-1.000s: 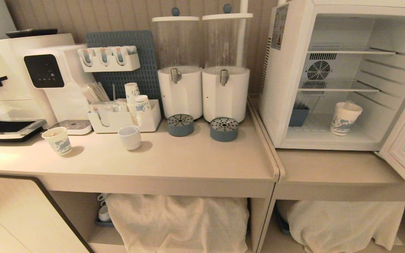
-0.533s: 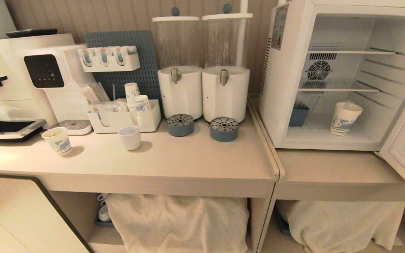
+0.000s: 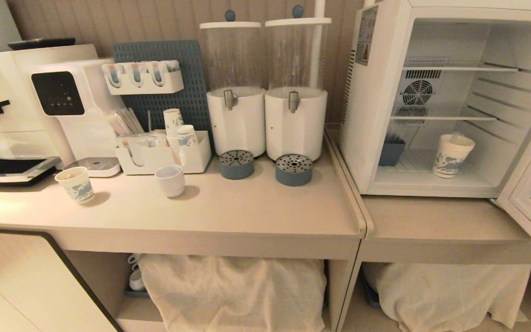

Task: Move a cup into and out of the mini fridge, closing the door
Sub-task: Take the paper cup out of the freezer

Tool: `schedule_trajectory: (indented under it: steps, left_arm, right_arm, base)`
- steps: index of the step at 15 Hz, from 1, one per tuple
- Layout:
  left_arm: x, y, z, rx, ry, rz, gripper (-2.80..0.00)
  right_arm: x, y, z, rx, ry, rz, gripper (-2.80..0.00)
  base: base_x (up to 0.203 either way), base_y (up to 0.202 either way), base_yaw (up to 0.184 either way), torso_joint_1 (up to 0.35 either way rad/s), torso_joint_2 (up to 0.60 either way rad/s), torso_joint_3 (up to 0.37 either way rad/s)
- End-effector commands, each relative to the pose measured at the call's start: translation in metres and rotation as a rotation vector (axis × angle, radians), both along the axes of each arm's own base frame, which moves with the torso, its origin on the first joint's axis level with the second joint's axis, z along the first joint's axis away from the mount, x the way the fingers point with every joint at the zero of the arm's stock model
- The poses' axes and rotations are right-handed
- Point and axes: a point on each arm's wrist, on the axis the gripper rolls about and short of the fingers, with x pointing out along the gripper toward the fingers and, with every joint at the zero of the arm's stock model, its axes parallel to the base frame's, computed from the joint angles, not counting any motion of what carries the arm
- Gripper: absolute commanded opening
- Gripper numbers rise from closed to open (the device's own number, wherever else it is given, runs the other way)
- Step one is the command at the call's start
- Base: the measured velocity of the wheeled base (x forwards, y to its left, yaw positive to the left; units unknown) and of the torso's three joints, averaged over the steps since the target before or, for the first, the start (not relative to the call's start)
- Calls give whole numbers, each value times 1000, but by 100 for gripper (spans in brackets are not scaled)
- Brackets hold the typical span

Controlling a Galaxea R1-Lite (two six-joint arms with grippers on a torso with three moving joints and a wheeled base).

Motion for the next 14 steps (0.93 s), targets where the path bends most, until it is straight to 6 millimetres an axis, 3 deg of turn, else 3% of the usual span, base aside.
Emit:
schedule_trajectory:
  steps: [1, 4, 6, 9, 12, 13, 14]
  left_arm:
    - [1, 0, -5, 0, 16, 2, -280]
    - [1, 0, -5, 0, 16, 7, -280]
    - [1, 0, -5, 0, 16, 5, -280]
    - [1, 0, -5, 2, 16, 5, -280]
    - [1, 0, -5, -2, 16, 5, -280]
    - [1, 0, -5, -2, 16, 7, -280]
    - [1, 0, -5, -2, 18, 5, -280]
  right_arm:
    - [37, 0, 55, 11, 119, 1, -280]
    - [112, 0, 105, 62, 256, -12, -280]
    - [175, -2, 116, 87, 338, -55, -280]
    - [268, -7, 102, 112, 393, -123, -280]
    - [343, -16, 64, 121, 436, -168, -277]
    - [365, -19, 47, 121, 451, -182, 0]
    - [384, -23, 32, 121, 451, -198, 0]
  base:
    - [0, 0, 0, 0, 0, 0]
    - [0, 0, 0, 0, 0, 0]
    - [0, 0, 0, 0, 0, 0]
    - [0, 0, 0, 0, 0, 0]
    - [0, 0, 0, 0, 0, 0]
    - [0, 0, 0, 0, 0, 0]
    - [0, 0, 0, 0, 0, 0]
